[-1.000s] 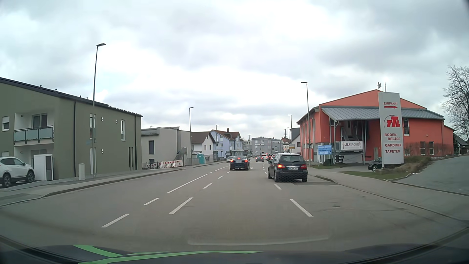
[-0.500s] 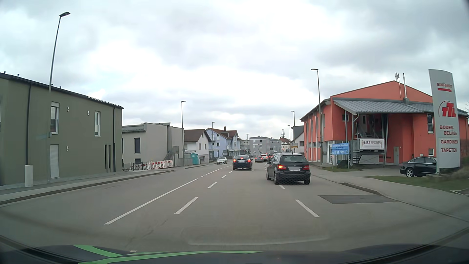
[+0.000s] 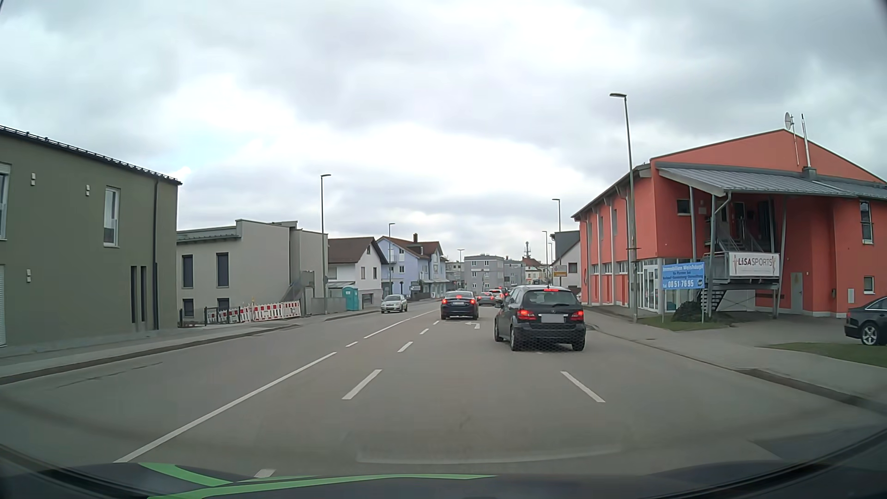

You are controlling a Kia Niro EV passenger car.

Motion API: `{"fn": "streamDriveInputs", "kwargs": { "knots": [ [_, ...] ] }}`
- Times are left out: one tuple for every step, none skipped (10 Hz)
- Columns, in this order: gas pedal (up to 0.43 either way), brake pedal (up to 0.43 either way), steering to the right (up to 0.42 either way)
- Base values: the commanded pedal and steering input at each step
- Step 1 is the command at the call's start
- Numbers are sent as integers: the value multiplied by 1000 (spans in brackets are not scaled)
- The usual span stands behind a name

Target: Follow the waypoints while adhering to traffic rules and regulations

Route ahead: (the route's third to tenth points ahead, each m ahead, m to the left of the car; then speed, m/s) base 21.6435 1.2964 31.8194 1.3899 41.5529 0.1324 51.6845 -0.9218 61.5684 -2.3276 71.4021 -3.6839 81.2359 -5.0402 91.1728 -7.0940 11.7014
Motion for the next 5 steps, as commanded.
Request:
{"fn": "streamDriveInputs", "kwargs": {
  "knots": [
    [0,152,16],
    [0,165,16],
    [0,177,16],
    [0,183,16],
    [0,189,16]
  ]
}}
